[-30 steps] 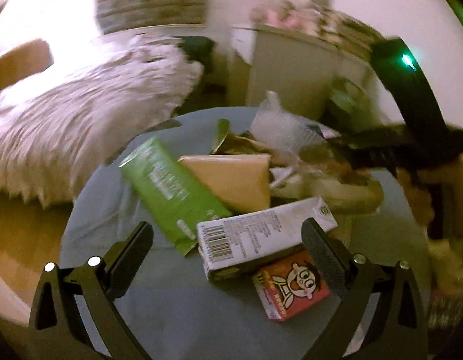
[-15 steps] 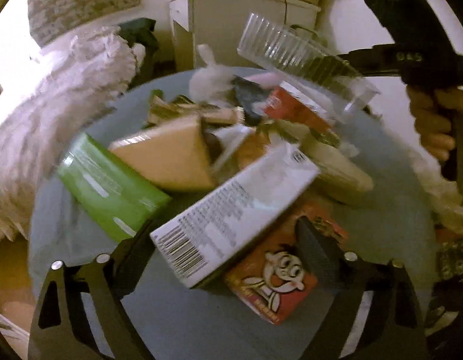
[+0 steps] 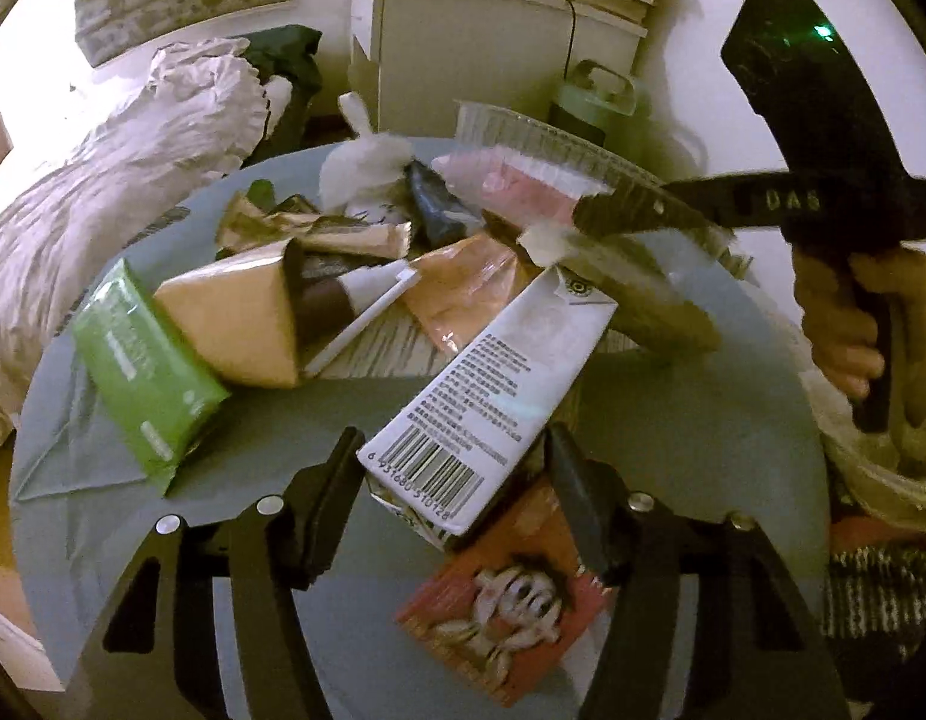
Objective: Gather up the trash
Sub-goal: 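Grasp the white milk carton with the left tool while the right grasps the clear plastic tray, then carry both items to the black bin and open both tools to drop them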
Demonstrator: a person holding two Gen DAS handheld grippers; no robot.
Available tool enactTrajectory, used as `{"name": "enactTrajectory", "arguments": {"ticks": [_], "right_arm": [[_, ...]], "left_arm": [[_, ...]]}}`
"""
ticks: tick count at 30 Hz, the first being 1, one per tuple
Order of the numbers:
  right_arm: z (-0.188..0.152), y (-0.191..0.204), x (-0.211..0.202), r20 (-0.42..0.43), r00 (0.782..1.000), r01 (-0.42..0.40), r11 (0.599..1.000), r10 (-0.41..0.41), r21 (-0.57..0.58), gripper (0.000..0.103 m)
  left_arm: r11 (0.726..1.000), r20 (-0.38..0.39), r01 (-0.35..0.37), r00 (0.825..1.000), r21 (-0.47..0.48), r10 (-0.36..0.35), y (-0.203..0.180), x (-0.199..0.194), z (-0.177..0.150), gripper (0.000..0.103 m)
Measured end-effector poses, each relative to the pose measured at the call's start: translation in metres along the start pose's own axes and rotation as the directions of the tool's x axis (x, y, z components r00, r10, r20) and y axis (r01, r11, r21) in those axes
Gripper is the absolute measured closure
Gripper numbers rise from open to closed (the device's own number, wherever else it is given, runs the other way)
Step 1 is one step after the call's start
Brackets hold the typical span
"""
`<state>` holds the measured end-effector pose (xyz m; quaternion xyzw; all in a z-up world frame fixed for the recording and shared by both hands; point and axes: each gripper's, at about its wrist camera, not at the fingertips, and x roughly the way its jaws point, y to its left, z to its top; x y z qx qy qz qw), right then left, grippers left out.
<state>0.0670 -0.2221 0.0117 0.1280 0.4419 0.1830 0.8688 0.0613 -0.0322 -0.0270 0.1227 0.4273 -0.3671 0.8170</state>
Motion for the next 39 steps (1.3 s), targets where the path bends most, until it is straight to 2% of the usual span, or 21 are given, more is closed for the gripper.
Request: {"name": "enactTrajectory", "arguments": {"ticks": [4,8,12,16,20,23,26,30,33,36,39], "right_arm": [[-0.008,-0.006,-0.017,0.054,0.998,-0.027,1.0,0.027,-0.002,0.1],[-0.013,-0.029,-0.05,0.137,0.982,-0.135,0.99,0.128,0.045,0.1],[-0.023,-0.072,-0.083,0.238,0.947,-0.251,0.958,0.214,0.137,0.1],[-0.031,-0.113,-0.109,0.319,0.921,-0.299,0.933,0.226,0.202,0.1],[-0.044,-0.155,-0.127,0.394,0.894,-0.335,0.903,0.214,0.268,0.1],[-0.058,-0.191,-0.139,0.453,0.876,-0.337,0.883,0.167,0.326,0.1],[-0.073,-0.228,-0.146,0.495,0.865,-0.319,0.854,0.085,0.411,0.1],[-0.097,-0.28,-0.145,0.488,0.871,-0.248,0.807,-0.057,0.536,0.1],[-0.114,-0.312,-0.135,0.446,0.883,-0.194,0.748,-0.148,0.634,0.1],[-0.13,-0.333,-0.124,0.396,0.896,-0.15,0.701,-0.202,0.698,0.1],[-0.136,-0.346,-0.124,0.363,0.902,-0.117,0.676,-0.234,0.728,0.1]], "left_arm": [[0.999,0.023,-0.006,1.0,0.039,0.005,-0.022,-0.002,0.001,0.05],[0.999,0.075,-0.032,0.997,0.034,0.03,-0.038,-0.019,0.003,0.055],[0.998,0.124,-0.057,0.991,-0.02,0.059,-0.044,-0.04,-0.001,0.055],[0.995,0.163,-0.071,0.983,-0.073,0.082,-0.049,-0.055,-0.001,0.055],[0.99,0.21,-0.041,0.975,-0.135,0.069,-0.055,-0.064,0.006,0.055],[0.989,0.247,0.006,0.969,-0.144,0.03,-0.068,-0.065,0.024,0.055],[0.993,0.284,0.038,0.959,-0.109,-0.005,-0.09,-0.056,0.052,0.055],[0.991,0.328,0.113,0.941,-0.069,-0.085,-0.12,-0.03,0.093,0.055],[0.982,0.332,0.183,0.93,-0.043,-0.159,-0.145,0.006,0.128,0.055],[0.972,0.302,0.23,0.93,-0.037,-0.209,-0.165,0.048,0.158,0.055],[0.965,0.246,0.259,0.939,-0.048,-0.24,-0.181,0.094,0.181,0.055]]}}
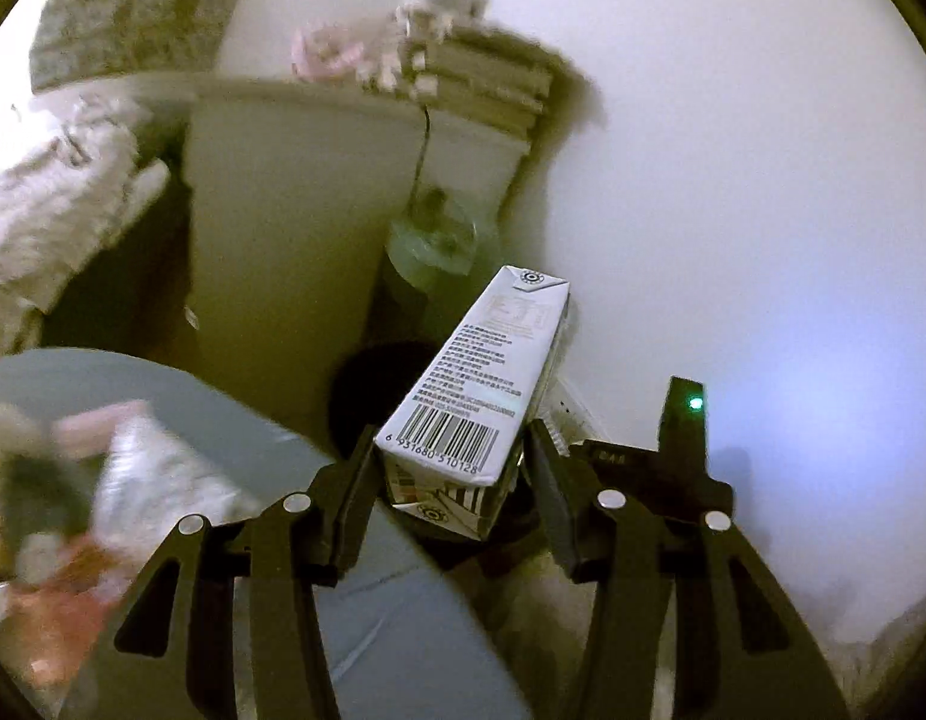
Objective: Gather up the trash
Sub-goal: 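Carry both items to the black bin and open both tools to drop them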
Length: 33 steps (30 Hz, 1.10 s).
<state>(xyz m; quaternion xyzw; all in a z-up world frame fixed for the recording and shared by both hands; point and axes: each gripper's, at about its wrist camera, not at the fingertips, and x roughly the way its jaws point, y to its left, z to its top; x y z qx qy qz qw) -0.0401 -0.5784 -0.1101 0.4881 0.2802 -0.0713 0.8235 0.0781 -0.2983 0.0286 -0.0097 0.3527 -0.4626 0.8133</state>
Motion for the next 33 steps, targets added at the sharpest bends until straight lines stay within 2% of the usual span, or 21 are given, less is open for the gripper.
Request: {"name": "enactTrajectory", "arguments": {"ticks": [3,9,21,22,23,25,26,29,33], "right_arm": [[0.005,-0.009,0.01,-0.033,0.998,0.056,0.998,-0.055,0.024,0.1],[0.016,0.0,0.025,-0.085,0.992,0.098,0.995,-0.094,0.034,0.1],[0.022,-0.001,0.028,-0.117,0.987,0.115,0.992,-0.107,0.06,0.098],[0.021,-0.001,0.027,-0.118,0.987,0.116,0.991,-0.109,0.059,0.097],[0.02,-0.001,0.026,-0.116,0.987,0.12,0.991,-0.113,0.058,0.09],[0.019,-0.001,0.024,-0.111,0.987,0.125,0.99,-0.118,0.06,0.077],[0.019,-0.001,0.023,-0.106,0.987,0.126,0.99,-0.119,0.063,0.069],[0.017,-0.002,0.02,-0.097,0.988,0.126,0.99,-0.119,0.068,0.06],[0.015,0.001,0.019,-0.094,0.988,0.13,0.99,-0.125,0.055,0.058]], "left_arm": [[1.0,-0.073,-0.001,0.997,-0.021,-0.001,-0.002,0.049,0.005,0.055],[0.998,-0.196,-0.032,0.98,-0.05,0.022,-0.004,0.11,0.004,0.055],[0.995,-0.273,-0.083,0.96,-0.063,0.063,0.006,0.135,-0.014,0.053],[0.994,-0.277,-0.089,0.959,-0.067,0.067,0.007,0.136,-0.014,0.053],[0.993,-0.281,-0.092,0.957,-0.077,0.067,0.008,0.136,-0.016,0.052],[0.991,-0.281,-0.1,0.957,-0.09,0.071,0.01,0.131,-0.017,0.029],[0.99,-0.274,-0.104,0.959,-0.096,0.075,0.01,0.129,-0.017,0.025],[0.989,-0.248,-0.105,0.966,-0.105,0.076,0.011,0.118,-0.017,0.021],[0.988,-0.221,-0.098,0.973,-0.119,0.07,0.011,0.098,-0.015,0.021]]}}
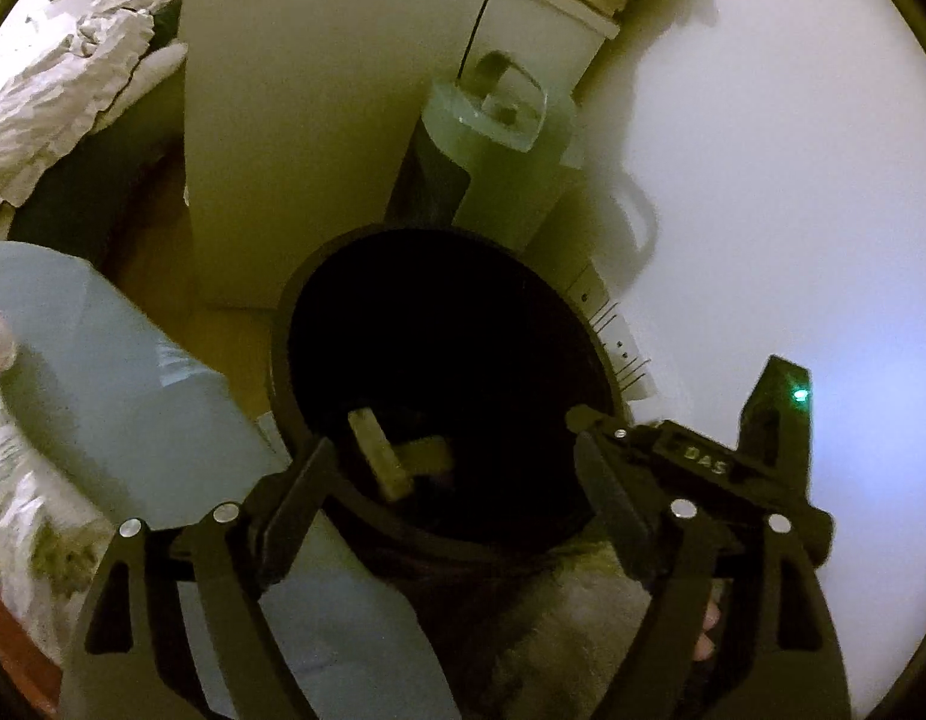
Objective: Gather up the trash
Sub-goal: 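Carry both items to the black bin and open both tools to drop them, then grasp the green drink packet with the left tool while the right grasps the white fluffy item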
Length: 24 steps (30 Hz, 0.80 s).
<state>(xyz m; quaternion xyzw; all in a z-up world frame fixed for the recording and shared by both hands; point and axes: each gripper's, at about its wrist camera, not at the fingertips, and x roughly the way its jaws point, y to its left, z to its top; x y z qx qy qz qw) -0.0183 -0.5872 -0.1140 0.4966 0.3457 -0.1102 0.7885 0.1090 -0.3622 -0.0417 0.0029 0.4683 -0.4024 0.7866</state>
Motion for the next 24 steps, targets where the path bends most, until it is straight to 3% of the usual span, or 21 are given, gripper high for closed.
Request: {"name": "enactTrajectory", "arguments": {"ticks": [9,14,17,20,21,24], "right_arm": [[-0.013,0.015,-0.003,0.022,0.999,0.049,0.996,-0.048,-0.074,0.044],[-0.026,0.032,-0.01,0.065,0.997,0.056,0.986,-0.046,-0.159,0.043],[-0.038,0.058,-0.011,0.074,0.996,0.068,0.963,-0.051,-0.26,0.041],[-0.054,0.102,-0.006,0.02,1.0,0.009,0.934,-0.002,-0.357,0.041],[-0.059,0.118,-0.005,0.0,1.0,-0.017,0.922,0.018,-0.388,0.041],[-0.087,0.195,0.003,-0.08,0.993,-0.113,0.821,0.082,-0.56,0.041]], "left_arm": [[0.998,0.106,0.015,0.994,-0.061,-0.009,0.025,-0.074,-0.016,0.018],[0.987,0.218,-0.01,0.975,-0.158,0.045,0.072,-0.142,-0.038,0.018],[0.966,0.297,-0.071,0.943,-0.248,0.146,0.116,-0.194,-0.058,0.014],[0.915,0.326,-0.198,0.89,-0.353,0.318,0.172,-0.242,-0.083,0.011],[0.898,0.318,-0.223,0.88,-0.38,0.353,0.187,-0.251,-0.089,0.011],[0.826,0.265,-0.275,0.856,-0.492,0.443,0.245,-0.271,-0.107,0.011]]}}
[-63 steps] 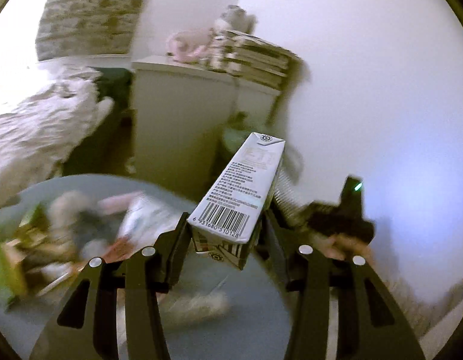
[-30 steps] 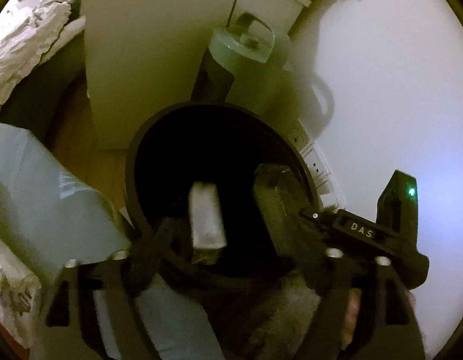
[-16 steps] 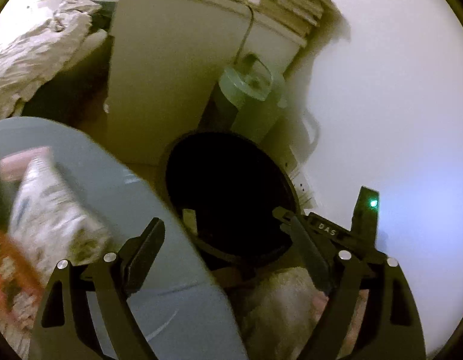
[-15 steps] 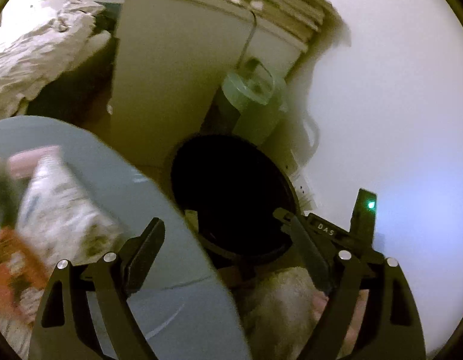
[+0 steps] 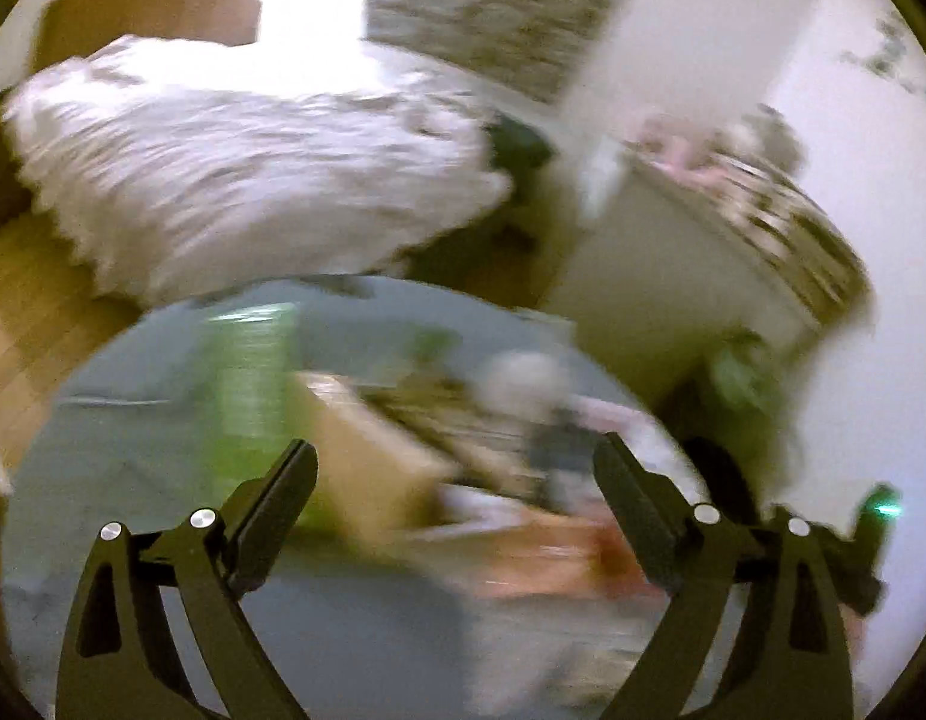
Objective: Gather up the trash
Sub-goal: 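Grasp the green drink packet with the left tool while the right grasps the white fluffy item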
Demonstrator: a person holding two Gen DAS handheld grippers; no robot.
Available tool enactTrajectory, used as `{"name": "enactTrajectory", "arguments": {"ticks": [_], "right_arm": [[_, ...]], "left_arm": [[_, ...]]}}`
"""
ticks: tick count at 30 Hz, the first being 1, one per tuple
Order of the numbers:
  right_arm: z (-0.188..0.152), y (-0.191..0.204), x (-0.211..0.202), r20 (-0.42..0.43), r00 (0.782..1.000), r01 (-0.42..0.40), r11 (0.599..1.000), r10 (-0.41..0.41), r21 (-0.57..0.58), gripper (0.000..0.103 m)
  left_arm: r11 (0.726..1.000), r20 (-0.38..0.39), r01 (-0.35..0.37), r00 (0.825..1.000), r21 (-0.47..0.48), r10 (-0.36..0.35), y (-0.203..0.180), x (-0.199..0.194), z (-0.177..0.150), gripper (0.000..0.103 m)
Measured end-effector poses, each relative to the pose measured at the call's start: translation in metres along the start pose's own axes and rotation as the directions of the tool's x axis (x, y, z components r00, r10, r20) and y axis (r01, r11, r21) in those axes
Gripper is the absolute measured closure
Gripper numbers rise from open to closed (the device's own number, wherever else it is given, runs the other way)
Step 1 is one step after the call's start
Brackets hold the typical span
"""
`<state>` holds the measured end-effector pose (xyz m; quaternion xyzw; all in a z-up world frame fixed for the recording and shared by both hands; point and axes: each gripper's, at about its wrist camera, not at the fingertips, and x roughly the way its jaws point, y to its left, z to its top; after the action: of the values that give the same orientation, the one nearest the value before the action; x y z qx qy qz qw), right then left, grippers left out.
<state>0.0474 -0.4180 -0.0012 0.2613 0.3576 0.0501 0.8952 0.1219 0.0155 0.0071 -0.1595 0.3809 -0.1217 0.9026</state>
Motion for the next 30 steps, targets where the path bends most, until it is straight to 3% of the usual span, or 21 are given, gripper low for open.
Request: {"name": "enactTrajectory", "arguments": {"ticks": [1,3,7,10,13,16,17,19,20,21,24,27,30], "right_arm": [[0.005,0.021,0.006,-0.014,1.0,-0.023,0.998,0.022,-0.051,0.04],[0.018,0.072,0.024,-0.059,0.995,-0.091,0.983,0.083,-0.162,0.026],[0.036,0.15,0.08,-0.191,0.977,-0.154,0.938,0.097,-0.312,0.026],[0.043,0.183,0.136,-0.282,0.959,-0.149,0.917,0.043,-0.37,0.022],[0.036,0.203,0.195,-0.369,0.927,-0.107,0.907,-0.057,-0.408,0.018],[0.028,0.209,0.227,-0.408,0.905,-0.076,0.898,-0.12,-0.434,0.018],[0.027,0.211,0.232,-0.417,0.899,-0.075,0.894,-0.13,-0.441,0.02],[0.017,0.212,0.24,-0.438,0.888,-0.083,0.886,-0.143,-0.457,0.041],[0.015,0.213,0.243,-0.442,0.886,-0.088,0.886,-0.14,-0.456,0.053],[0.014,0.214,0.24,-0.431,0.893,-0.089,0.884,-0.133,-0.459,0.057],[0.016,0.217,0.222,-0.372,0.926,-0.116,0.892,-0.061,-0.437,0.06],[0.025,0.216,0.176,-0.273,0.957,-0.198,0.908,0.098,-0.368,0.06],[0.03,0.212,0.14,-0.224,0.955,-0.256,0.917,0.192,-0.306,0.06]], "left_arm": [[1.0,-0.006,-0.015,1.0,-0.015,0.015,0.012,0.002,0.002,0.011],[0.998,-0.042,-0.045,0.998,-0.044,0.043,0.035,0.016,0.009,0.011],[0.996,-0.118,-0.049,0.992,-0.068,0.04,0.062,0.046,0.012,0.012],[0.996,-0.15,-0.03,0.989,-0.087,0.016,0.073,0.065,0.017,0.012],[0.998,-0.144,-0.042,0.989,-0.038,0.036,0.072,0.071,0.02,0.012],[0.998,-0.135,-0.064,0.989,-0.004,0.063,0.074,0.076,0.024,0.02],[0.998,-0.133,-0.066,0.989,-0.003,0.065,0.076,0.076,0.025,0.021],[0.998,-0.129,-0.057,0.99,-0.014,0.055,0.081,0.076,0.025,0.024],[0.999,-0.126,-0.049,0.991,-0.022,0.046,0.084,0.074,0.025,0.025],[0.999,-0.122,-0.044,0.992,-0.029,0.04,0.086,0.072,0.025,0.029],[0.997,-0.105,0.003,0.994,-0.08,-0.012,0.095,0.065,0.023,0.029],[0.999,-0.11,-0.005,0.994,-0.049,0.0,0.092,0.065,0.023,0.029],[0.999,-0.12,-0.04,0.992,0.012,0.041,0.083,0.072,0.027,0.028]]}}
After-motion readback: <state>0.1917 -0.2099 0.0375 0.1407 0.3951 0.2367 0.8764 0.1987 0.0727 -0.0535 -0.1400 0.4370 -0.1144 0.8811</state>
